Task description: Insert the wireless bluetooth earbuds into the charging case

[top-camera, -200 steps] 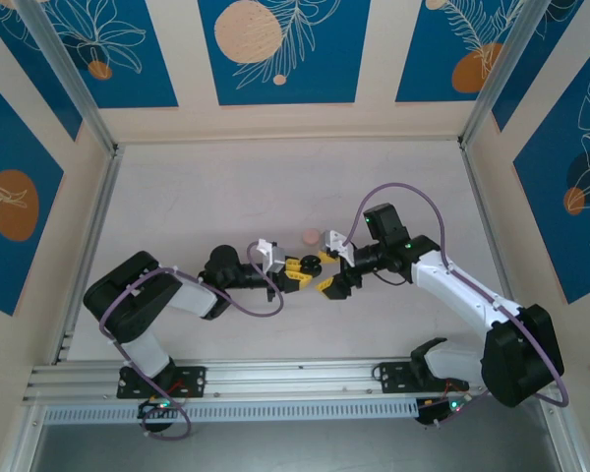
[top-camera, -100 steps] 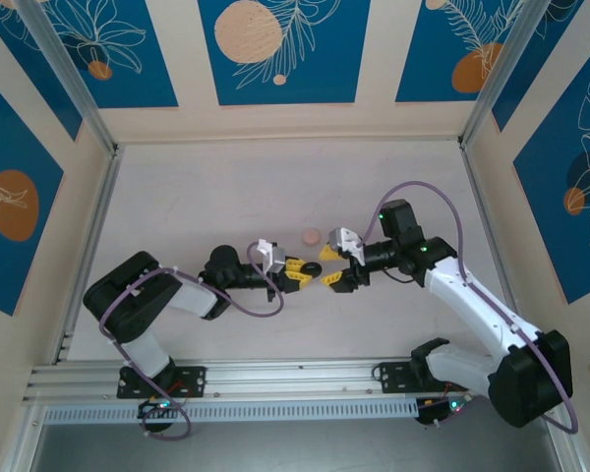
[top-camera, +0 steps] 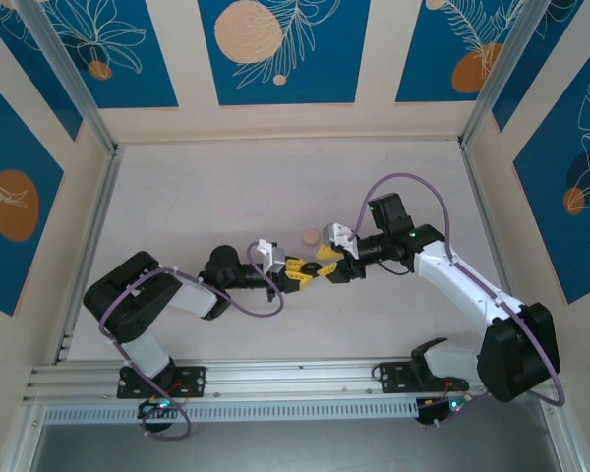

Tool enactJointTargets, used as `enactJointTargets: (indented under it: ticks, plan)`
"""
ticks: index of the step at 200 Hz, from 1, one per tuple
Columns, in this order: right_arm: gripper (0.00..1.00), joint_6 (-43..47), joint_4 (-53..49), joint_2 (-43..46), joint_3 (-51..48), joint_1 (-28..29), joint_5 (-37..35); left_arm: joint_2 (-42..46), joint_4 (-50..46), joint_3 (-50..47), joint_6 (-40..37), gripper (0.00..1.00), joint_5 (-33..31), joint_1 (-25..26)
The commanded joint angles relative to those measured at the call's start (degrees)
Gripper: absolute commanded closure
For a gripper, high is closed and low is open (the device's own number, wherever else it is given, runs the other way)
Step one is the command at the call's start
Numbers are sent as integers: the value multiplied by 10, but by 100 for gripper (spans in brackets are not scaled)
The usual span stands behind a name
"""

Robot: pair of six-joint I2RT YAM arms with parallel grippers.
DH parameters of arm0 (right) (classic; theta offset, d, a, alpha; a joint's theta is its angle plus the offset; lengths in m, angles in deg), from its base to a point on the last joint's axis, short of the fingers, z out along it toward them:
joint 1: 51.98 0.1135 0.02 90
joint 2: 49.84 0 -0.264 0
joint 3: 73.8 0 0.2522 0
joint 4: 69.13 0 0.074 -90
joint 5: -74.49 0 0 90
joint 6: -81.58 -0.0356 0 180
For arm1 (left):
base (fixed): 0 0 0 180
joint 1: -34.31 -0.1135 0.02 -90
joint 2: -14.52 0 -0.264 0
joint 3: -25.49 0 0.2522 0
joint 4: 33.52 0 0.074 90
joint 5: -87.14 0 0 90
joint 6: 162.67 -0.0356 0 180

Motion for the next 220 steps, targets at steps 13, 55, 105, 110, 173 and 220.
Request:
enactJointTargets:
  ticks: [13, 55, 105, 110, 173, 220]
  plan:
    - [63, 28, -15, -13, 16, 7, 30, 15, 20, 1, -9, 93, 6, 6]
    - [71, 32, -23, -27, 19, 10, 44, 13, 20, 2, -7, 93, 6, 6]
    - [84, 45, -56, -25, 33, 2, 40, 17, 20, -6, -8, 76, -29, 6]
    - [84, 45, -64, -25, 38, -3, 40, 18, 20, -9, -10, 70, -36, 6]
    - [84, -43, -173, -67, 95, -98, -29, 22, 16, -59, -20, 39, -227, 6]
    - [84, -106, -213, -136, 115, -167, -52, 35, -48, -63, -6, 36, -278, 6]
